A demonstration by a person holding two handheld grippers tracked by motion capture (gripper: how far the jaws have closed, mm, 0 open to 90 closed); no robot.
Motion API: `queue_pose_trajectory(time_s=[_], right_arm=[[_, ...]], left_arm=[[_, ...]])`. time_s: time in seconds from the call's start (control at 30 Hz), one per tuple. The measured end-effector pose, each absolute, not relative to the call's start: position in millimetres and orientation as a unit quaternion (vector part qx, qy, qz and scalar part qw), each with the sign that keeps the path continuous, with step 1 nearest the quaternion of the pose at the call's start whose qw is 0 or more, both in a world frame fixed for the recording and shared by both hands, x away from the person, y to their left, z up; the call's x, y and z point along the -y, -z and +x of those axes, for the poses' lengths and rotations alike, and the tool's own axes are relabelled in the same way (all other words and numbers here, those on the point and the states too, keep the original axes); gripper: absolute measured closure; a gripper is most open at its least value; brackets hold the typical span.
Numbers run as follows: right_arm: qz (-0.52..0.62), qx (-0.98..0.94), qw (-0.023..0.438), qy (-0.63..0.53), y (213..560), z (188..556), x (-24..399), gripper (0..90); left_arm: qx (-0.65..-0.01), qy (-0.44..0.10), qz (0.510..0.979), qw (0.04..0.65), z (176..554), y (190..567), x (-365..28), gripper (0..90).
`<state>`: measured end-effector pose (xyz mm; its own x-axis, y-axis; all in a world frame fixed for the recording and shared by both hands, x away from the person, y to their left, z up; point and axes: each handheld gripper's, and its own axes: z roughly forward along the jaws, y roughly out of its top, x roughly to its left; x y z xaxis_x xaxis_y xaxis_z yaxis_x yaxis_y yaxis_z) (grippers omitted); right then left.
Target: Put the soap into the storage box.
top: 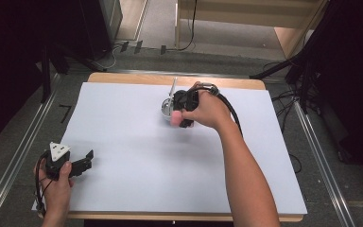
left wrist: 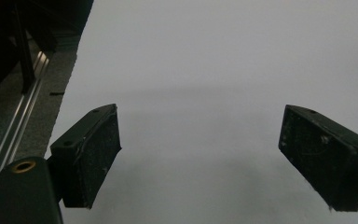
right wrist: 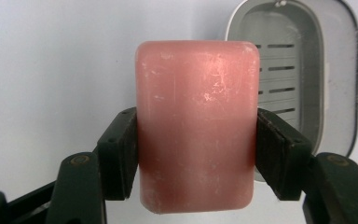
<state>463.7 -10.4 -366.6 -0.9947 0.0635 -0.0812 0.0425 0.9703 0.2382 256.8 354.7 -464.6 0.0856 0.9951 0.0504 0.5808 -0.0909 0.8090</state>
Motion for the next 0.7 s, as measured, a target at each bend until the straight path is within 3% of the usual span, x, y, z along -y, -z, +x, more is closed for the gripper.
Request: queue_pose_trajectory(time_s=[0.7], right_arm=[[0.024,-0.99,0.069,-0.124,363.1,492.8,-0.4,38.8]], left_arm=[[-0.594,-0.324,0.662,0.323,256.7,464.6,-355.1,13.5]])
